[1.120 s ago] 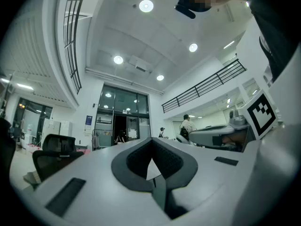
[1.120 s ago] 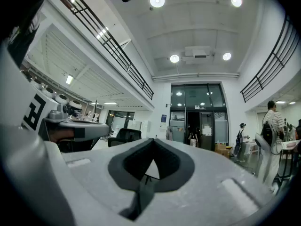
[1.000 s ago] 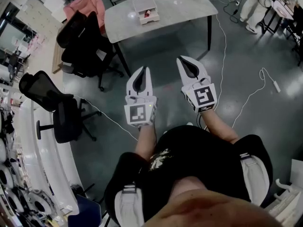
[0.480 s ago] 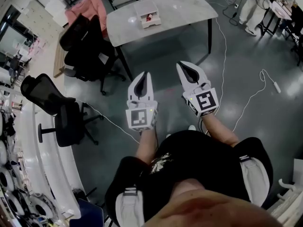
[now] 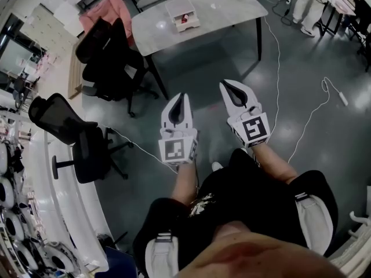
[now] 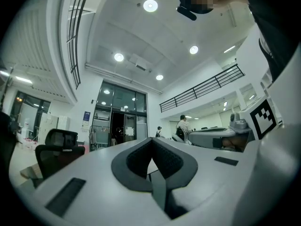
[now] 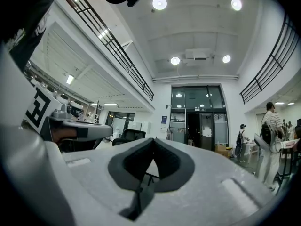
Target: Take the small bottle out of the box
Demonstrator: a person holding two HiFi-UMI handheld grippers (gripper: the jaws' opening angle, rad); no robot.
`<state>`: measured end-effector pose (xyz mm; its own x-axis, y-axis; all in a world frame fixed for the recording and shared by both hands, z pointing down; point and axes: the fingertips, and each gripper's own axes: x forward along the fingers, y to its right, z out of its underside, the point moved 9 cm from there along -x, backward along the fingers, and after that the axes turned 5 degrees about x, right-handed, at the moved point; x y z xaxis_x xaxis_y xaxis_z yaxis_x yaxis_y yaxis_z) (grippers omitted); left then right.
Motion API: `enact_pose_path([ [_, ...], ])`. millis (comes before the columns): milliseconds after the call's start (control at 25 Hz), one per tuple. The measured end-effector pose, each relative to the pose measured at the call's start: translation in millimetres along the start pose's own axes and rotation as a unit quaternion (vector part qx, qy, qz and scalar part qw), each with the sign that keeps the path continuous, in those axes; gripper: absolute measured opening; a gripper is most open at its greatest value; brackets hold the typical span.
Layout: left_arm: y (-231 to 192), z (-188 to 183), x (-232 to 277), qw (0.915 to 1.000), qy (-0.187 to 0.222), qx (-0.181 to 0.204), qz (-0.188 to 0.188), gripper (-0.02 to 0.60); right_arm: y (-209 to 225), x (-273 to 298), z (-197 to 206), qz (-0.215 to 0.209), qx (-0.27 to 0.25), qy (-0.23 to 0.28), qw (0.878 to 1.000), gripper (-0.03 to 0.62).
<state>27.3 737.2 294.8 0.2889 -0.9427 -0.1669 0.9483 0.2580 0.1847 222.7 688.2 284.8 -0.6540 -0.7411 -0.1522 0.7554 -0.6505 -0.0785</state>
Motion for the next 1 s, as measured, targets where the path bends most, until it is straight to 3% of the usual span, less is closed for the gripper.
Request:
enact_pose_path([
  [440, -10.0, -1.0, 23.2, 0.9999, -0.006, 0.013, -0.003, 0.012, 8.7, 18.5, -8.4, -0.015, -0.004, 0.011, 1.000, -0.006],
  [1000, -1.3, -2.4, 102.8, 0.9997, 0.012, 0.020, 0.008, 0.012, 74.8, 59.3, 0.1, -0.021, 0.013, 0.021, 0.999, -0.005],
])
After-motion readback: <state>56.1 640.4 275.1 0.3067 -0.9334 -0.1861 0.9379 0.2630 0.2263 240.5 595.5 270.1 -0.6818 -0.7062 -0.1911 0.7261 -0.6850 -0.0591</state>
